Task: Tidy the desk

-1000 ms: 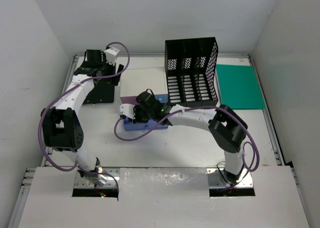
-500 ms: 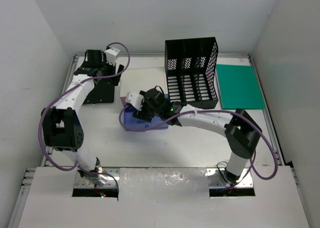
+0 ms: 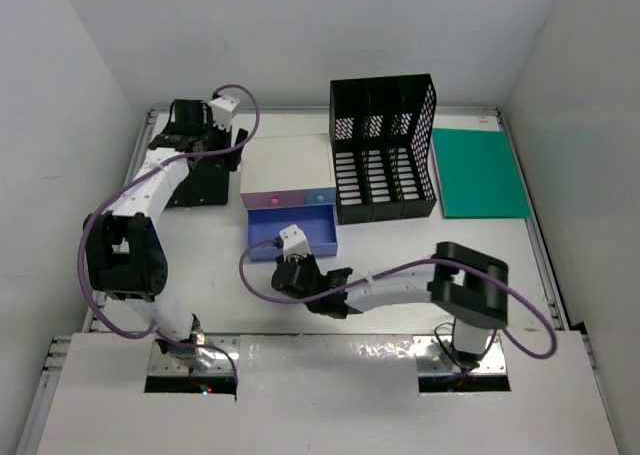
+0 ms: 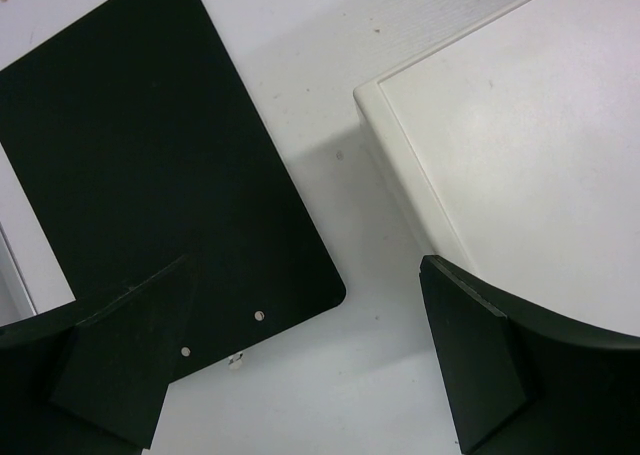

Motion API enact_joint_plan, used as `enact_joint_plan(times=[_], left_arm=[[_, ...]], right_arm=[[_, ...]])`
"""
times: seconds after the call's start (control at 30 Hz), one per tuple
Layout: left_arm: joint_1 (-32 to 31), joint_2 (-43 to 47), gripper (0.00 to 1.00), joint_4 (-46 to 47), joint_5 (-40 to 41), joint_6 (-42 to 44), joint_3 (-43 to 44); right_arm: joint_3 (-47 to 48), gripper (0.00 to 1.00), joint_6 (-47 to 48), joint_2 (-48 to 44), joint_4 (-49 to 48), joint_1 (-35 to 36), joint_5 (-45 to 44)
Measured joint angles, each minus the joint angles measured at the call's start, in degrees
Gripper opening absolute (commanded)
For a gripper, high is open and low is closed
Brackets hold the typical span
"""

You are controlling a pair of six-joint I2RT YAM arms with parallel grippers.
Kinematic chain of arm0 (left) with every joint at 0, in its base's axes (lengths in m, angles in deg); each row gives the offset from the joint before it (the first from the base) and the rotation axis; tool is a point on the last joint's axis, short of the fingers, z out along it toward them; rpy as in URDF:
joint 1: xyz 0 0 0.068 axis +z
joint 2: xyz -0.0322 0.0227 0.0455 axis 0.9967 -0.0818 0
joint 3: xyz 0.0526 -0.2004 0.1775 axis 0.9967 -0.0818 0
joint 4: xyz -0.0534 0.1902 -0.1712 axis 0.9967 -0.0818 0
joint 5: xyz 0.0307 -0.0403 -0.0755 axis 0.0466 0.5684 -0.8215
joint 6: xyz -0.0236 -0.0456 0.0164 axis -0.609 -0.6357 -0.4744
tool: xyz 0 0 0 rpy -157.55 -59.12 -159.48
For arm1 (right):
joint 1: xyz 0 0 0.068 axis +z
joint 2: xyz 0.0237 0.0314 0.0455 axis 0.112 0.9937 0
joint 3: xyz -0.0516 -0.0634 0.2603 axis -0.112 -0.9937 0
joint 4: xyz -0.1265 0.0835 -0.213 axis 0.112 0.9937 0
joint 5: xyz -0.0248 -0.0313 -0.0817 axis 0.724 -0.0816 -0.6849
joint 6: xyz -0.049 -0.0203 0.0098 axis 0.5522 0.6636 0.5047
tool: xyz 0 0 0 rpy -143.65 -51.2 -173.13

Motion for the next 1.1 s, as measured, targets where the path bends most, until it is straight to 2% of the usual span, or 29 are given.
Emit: enact_joint_plan(times=[0.17,0.33,0.47,0.8,1.1], left_arm=[[0.0,0.0,0.94,0.1,0.0,-0.1,0.0],[0.0,0.0,0.94,0.1,0.0,-0.2,0.0],[0.0,-0.3,0.94,0.5,0.0,-0.2,0.0],[0.0,-0.5,0.94,0.8,0.1,-0.2,0.0],[0.0,-1.5,0.94,0.7,0.5,-0.1,0.0]], right_arm=[[1.6,0.35,-7.0,8.2,1.0,-0.5,0.0],[3.0,0.33,-8.8,10.9,-1.2,-3.3,-0.4],[4.2,0.31,-6.7,12.5,-4.7,-6.6,-1.5],[9.2,0.30,1.2,16.2,-10.6,-9.4,-4.4],[15.4,0.29,9.2,20.7,-20.2,-14.6,-6.8]])
